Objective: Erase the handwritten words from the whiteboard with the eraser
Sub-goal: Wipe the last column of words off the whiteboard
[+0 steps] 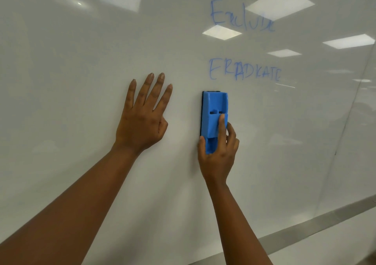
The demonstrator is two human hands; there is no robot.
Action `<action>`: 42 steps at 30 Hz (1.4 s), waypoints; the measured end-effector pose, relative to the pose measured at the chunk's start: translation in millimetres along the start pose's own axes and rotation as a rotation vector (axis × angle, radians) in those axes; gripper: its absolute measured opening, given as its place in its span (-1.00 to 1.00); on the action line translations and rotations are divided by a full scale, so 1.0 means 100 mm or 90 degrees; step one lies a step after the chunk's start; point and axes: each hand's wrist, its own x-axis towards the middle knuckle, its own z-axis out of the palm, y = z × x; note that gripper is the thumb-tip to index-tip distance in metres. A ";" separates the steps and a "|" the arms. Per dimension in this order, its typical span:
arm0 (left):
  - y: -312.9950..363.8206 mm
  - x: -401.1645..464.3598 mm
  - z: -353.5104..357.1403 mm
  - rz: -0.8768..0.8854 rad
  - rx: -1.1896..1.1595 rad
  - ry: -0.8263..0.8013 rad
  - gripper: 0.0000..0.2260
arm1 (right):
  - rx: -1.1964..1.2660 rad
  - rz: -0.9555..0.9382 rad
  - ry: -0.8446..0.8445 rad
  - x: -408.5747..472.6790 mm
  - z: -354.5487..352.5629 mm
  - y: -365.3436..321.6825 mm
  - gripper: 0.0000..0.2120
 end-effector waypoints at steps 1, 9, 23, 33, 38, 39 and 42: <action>0.00 0.00 0.00 0.000 -0.001 0.000 -0.47 | 0.002 -0.003 -0.006 -0.03 -0.01 0.03 -0.31; 0.01 0.00 -0.01 -0.003 -0.005 0.015 -0.46 | 0.029 0.099 0.057 0.01 -0.03 0.07 -0.31; 0.00 -0.01 -0.02 0.000 0.000 0.001 -0.47 | 0.002 -0.054 -0.030 -0.18 -0.09 0.19 -0.29; 0.01 -0.02 0.00 0.001 0.012 -0.003 -0.46 | 0.040 -0.053 -0.017 -0.17 0.05 -0.08 -0.30; 0.00 -0.03 0.01 0.005 0.015 -0.005 -0.47 | 0.013 -0.194 -0.089 -0.34 0.04 -0.02 -0.27; 0.00 -0.04 0.01 0.006 0.015 -0.003 -0.47 | 0.004 -0.214 -0.092 -0.34 0.02 0.03 -0.29; 0.00 -0.04 0.00 0.008 0.009 -0.001 -0.45 | -0.010 -0.201 -0.067 -0.30 -0.04 0.21 -0.35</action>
